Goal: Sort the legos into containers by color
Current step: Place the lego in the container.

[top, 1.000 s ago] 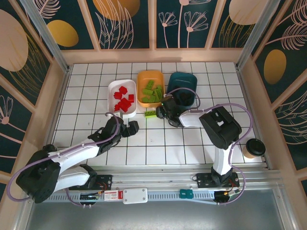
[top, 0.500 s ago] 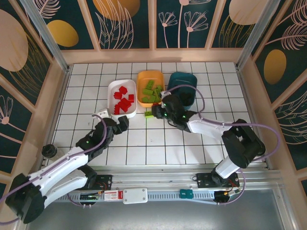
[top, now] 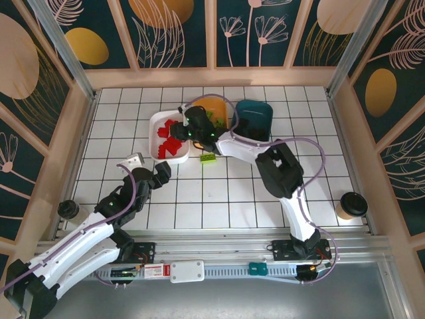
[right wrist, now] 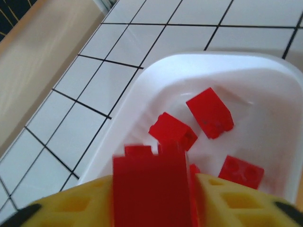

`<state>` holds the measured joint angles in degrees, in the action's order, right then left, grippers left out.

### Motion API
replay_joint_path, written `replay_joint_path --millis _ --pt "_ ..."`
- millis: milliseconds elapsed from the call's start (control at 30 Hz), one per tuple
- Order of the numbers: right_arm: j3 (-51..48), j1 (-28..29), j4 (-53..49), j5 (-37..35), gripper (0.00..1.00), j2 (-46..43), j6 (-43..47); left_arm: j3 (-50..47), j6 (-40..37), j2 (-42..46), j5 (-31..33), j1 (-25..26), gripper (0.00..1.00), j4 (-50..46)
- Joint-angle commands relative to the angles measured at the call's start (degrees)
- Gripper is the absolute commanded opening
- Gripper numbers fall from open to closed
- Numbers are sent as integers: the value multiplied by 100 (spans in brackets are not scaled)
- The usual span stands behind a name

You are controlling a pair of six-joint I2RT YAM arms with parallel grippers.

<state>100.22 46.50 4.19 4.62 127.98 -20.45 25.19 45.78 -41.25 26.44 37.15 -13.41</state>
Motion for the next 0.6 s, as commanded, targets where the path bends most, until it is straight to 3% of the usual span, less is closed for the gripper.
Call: replay_joint_path --millis 0,133,433,567 --pt "568 23 -367 -25 65 139 23 39 72 65 107 21 99 -259" --pt "-65 26 -39 -209 78 -362 6 8 63 83 81 25 99 -206" --pt "-3504 293 838 -1324 84 -2711 -93 -108 -11 -26 55 21 99 120" --pt "-4479 360 699 -1824 88 -3102 -317 -174 -51 -116 36 23 99 279"
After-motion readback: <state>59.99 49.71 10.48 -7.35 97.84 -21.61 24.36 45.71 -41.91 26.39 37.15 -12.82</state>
